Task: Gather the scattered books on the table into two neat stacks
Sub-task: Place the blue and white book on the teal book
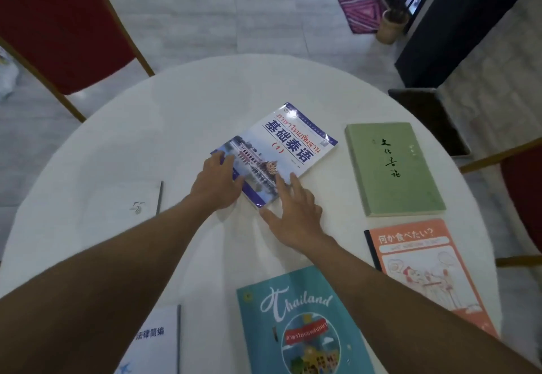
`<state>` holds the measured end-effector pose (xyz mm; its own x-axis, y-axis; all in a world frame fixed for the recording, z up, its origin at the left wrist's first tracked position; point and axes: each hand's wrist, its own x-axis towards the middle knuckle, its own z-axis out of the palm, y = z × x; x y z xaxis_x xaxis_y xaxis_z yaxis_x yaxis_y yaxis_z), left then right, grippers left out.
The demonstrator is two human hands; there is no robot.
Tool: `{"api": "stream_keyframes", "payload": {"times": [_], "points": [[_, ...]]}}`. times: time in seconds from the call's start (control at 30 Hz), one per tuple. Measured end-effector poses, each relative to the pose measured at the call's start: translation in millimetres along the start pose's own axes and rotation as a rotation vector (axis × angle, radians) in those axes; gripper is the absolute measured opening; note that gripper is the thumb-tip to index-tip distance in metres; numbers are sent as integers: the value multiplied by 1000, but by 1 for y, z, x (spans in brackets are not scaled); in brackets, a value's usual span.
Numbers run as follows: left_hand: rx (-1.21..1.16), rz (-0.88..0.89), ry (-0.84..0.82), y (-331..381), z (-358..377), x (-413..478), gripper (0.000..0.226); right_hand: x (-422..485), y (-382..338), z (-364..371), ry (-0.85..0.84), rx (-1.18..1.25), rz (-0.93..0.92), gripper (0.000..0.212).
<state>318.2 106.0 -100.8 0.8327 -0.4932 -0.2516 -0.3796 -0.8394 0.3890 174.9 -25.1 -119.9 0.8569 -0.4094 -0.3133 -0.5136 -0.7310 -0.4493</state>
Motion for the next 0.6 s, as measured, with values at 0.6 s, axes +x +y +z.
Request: {"api": "stream_keyframes", "payload": {"times": [0.6], "points": [[-60, -144, -77, 17, 14, 4, 51, -11, 18, -15, 197, 231, 119, 51]]}}
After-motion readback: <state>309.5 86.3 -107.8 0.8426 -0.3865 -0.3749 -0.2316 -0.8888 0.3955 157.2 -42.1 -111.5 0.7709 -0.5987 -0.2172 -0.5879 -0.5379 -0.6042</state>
